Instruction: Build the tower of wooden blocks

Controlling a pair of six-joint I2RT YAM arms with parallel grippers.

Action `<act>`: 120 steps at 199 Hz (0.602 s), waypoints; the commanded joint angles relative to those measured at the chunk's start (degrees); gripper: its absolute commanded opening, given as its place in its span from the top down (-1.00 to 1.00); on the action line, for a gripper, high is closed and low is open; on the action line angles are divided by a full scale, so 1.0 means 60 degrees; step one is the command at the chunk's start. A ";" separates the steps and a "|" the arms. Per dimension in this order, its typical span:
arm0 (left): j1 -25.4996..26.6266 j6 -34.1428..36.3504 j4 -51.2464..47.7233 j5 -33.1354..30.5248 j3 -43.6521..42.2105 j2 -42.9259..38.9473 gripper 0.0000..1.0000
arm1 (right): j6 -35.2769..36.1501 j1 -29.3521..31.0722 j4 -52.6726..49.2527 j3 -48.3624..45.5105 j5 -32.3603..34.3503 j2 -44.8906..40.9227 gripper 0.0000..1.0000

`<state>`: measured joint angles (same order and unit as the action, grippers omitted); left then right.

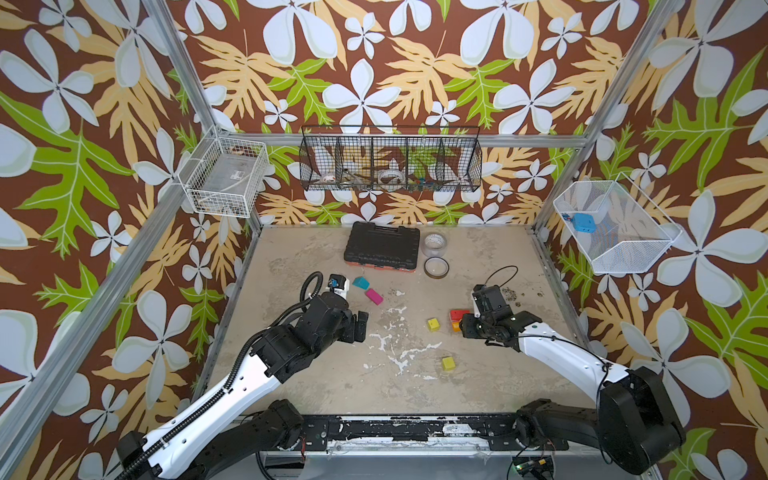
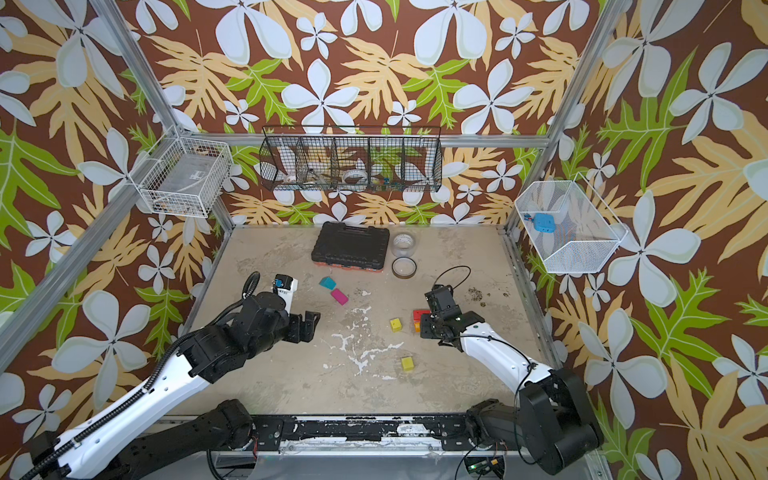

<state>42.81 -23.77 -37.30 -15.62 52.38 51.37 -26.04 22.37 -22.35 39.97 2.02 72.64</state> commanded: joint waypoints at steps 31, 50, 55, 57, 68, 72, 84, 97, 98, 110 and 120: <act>-0.0021 -0.0023 0.0064 -0.0081 0.0015 0.0010 -0.86 | 0.0092 0.0028 0.0049 0.0129 0.0219 0.0193 0.32; -0.0022 -0.0021 0.0076 -0.0076 0.0015 -0.0003 -0.86 | 0.0092 0.0074 0.0055 0.0205 0.0190 0.0335 0.32; -0.0029 -0.0024 0.0070 -0.0084 0.0013 -0.0004 -0.86 | 0.0094 0.0097 0.0048 0.0222 0.0192 0.0358 0.32; -0.0019 -0.0016 0.0069 -0.0090 0.0015 0.0004 -0.86 | 0.0093 0.0110 0.0048 0.0223 0.0191 0.0370 0.32; -0.0019 -0.0012 0.0071 -0.0085 0.0014 -0.0008 -0.86 | 0.0092 0.0150 0.0033 0.0279 0.0245 0.0428 0.32; -0.0019 -0.0020 0.0065 -0.0086 0.0015 -0.0008 -0.86 | 0.0092 0.0163 0.0033 0.0290 0.0260 0.0444 0.32; -0.0019 -0.0015 0.0069 -0.0063 0.0015 -0.0009 -0.86 | 0.0091 0.0189 0.0046 0.0297 0.0292 0.0469 0.31; -0.0023 -0.0019 0.0068 -0.0067 0.0015 -0.0010 -0.86 | 0.0078 0.0201 0.0048 0.0311 0.0293 0.0504 0.31; -0.0019 -0.0021 0.0074 -0.0065 0.0015 -0.0009 -0.86 | 0.0078 0.0199 0.0055 0.0311 0.0293 0.0504 0.31; -0.0015 -0.0017 0.0078 -0.0063 0.0015 -0.0008 -0.86 | 0.0078 0.0198 0.0048 0.0327 0.0285 0.0533 0.31; -0.0023 -0.0020 0.0075 -0.0064 0.0015 -0.0023 -0.86 | 0.0092 0.0216 0.0033 0.0340 0.0307 0.0563 0.30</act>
<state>42.81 -23.77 -37.30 -15.59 52.38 51.37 -25.45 23.55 -22.28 41.39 3.05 75.68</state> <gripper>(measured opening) 0.932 0.511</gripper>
